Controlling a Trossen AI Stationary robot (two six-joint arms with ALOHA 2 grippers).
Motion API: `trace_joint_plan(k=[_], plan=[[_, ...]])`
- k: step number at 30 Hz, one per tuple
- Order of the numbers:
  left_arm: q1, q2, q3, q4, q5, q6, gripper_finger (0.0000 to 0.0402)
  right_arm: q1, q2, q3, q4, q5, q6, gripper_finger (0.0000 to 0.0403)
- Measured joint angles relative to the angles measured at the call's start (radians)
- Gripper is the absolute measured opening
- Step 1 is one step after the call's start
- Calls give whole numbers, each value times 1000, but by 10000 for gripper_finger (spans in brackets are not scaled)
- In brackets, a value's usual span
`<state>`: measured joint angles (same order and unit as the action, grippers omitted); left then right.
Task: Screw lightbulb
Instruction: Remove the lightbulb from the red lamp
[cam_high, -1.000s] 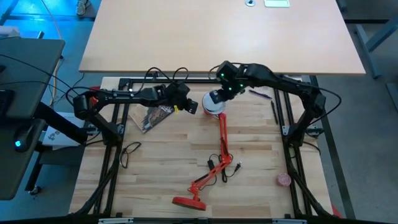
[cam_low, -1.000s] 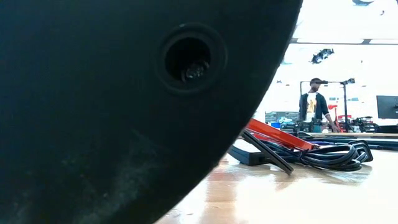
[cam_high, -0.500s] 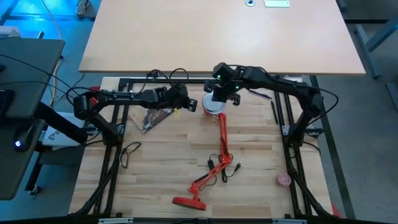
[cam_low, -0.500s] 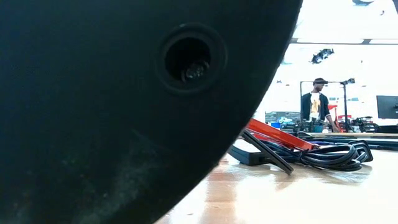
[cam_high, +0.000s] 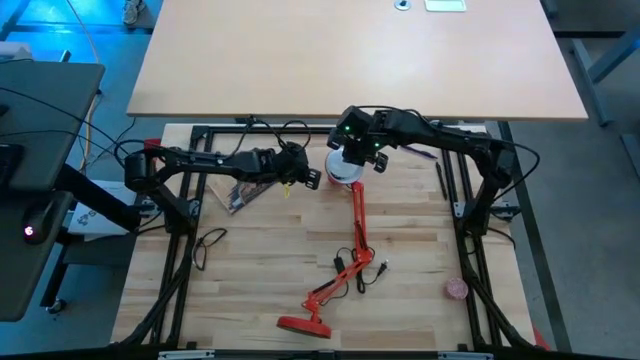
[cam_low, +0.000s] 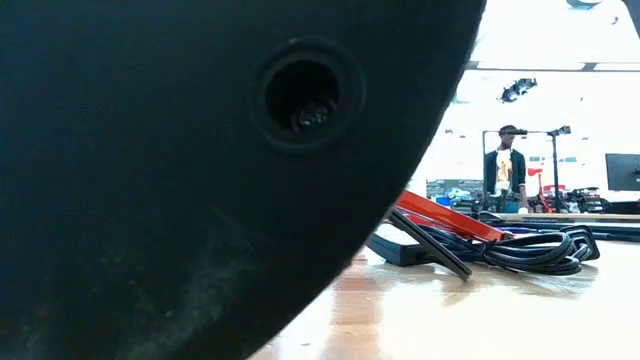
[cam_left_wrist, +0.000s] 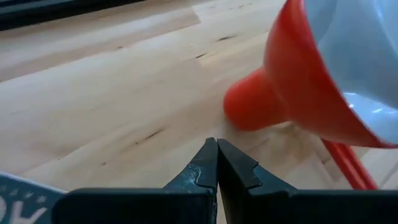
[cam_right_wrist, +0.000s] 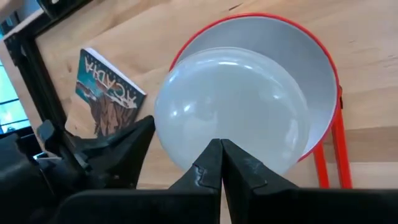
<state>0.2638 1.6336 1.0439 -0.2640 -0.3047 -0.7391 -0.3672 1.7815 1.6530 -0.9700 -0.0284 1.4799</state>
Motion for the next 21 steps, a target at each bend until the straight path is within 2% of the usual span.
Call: trace_joint_plan(k=[4, 7, 10, 17, 21], plan=[[-17, 14, -1, 19, 6, -35, 0, 0, 11, 2, -4, 2, -27, 0], [-36, 20, 0, 30, 26, -44, 0, 0, 24, 4, 7, -6, -157, 0], [-64, 22, 0, 23, 77, -35, 0, 0, 26, 4, 11, -13, -377, 0], [-124, 22, 0, 23, 195, 13, 0, 0, 28, 4, -15, 58, -915, 0], [-152, 22, 0, 29, 226, 26, 0, 6, 29, 2, -6, 82, -1413, 0]])
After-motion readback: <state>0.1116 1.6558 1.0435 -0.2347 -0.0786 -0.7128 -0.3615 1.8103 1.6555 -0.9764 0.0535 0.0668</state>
